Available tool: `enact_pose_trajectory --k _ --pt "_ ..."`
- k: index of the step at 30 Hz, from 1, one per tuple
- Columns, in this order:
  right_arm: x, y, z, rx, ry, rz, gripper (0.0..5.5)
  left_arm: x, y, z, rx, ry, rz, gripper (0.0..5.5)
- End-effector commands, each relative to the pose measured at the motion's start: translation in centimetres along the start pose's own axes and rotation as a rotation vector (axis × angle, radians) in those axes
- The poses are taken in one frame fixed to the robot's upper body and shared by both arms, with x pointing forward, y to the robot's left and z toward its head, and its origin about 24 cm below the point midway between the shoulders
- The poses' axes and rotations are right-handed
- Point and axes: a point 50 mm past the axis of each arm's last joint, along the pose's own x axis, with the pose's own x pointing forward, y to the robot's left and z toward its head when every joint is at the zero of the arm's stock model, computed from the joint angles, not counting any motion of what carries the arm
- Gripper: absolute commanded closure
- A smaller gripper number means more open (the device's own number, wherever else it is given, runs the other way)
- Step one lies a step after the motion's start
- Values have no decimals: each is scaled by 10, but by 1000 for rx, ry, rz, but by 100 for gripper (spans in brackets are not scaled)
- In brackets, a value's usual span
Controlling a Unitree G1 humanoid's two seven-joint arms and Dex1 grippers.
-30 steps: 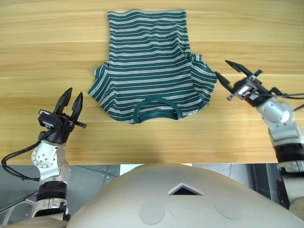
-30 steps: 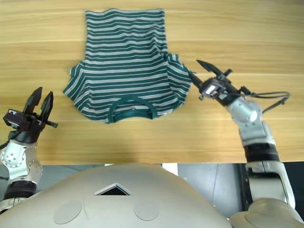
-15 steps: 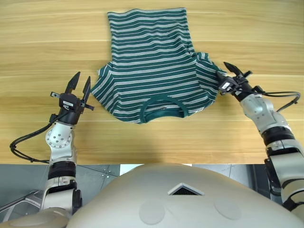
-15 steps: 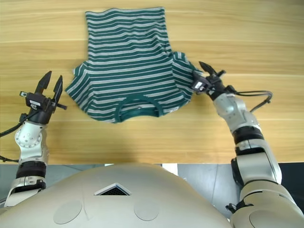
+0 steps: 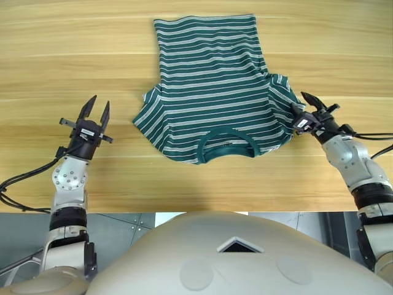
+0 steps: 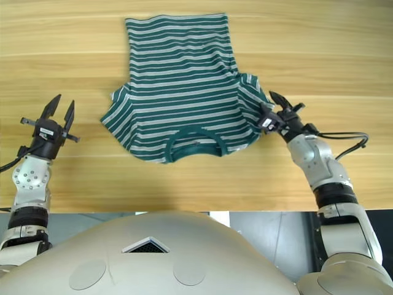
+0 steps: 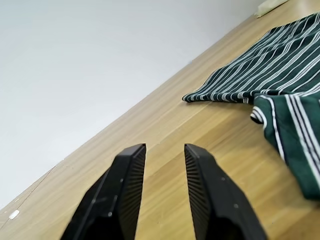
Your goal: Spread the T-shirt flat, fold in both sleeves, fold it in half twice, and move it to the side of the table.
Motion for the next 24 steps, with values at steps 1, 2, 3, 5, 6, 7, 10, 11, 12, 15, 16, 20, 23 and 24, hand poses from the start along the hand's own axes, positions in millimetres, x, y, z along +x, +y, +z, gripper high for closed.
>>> enact_pose_trajectory --k 1,2,3,5,6,7,10,11,12,15,16,20,23,24 --pt "-25 37 -9 -8 83 214 352 -3 9 -4 43 33 5 408" --pt "-27 36 -10 -13 88 215 352 -5 11 -5 48 37 10 408" --pt "-27 33 -10 -20 92 200 352 -6 12 -5 54 38 13 408" --pt "-22 20 -10 -47 89 136 352 -7 14 -6 66 46 18 408" --pt "-17 5 -9 -68 81 52 352 -7 15 -7 70 50 22 408" --pt "-13 -9 -6 -88 67 -27 352 -8 15 -7 72 53 25 408" --pt "-8 -30 19 -86 -69 -147 352 -6 13 -7 71 47 22 408" --pt "-8 -28 31 -69 -127 -143 352 -6 12 -7 68 43 21 408" --pt "-8 -20 47 -42 -203 -107 352 -5 11 -6 65 38 21 408" --pt "-12 14 92 0 -410 79 352 -2 9 -4 58 24 18 408" --pt "-12 23 101 10 -446 128 352 -1 9 -4 55 19 19 408" --pt "-25 66 102 35 -425 397 352 3 4 -1 47 2 0 408" --pt "-40 77 81 39 -323 479 352 2 3 0 57 -1 -25 408" --pt "-43 77 80 41 -316 485 352 2 4 0 63 -3 -31 408"
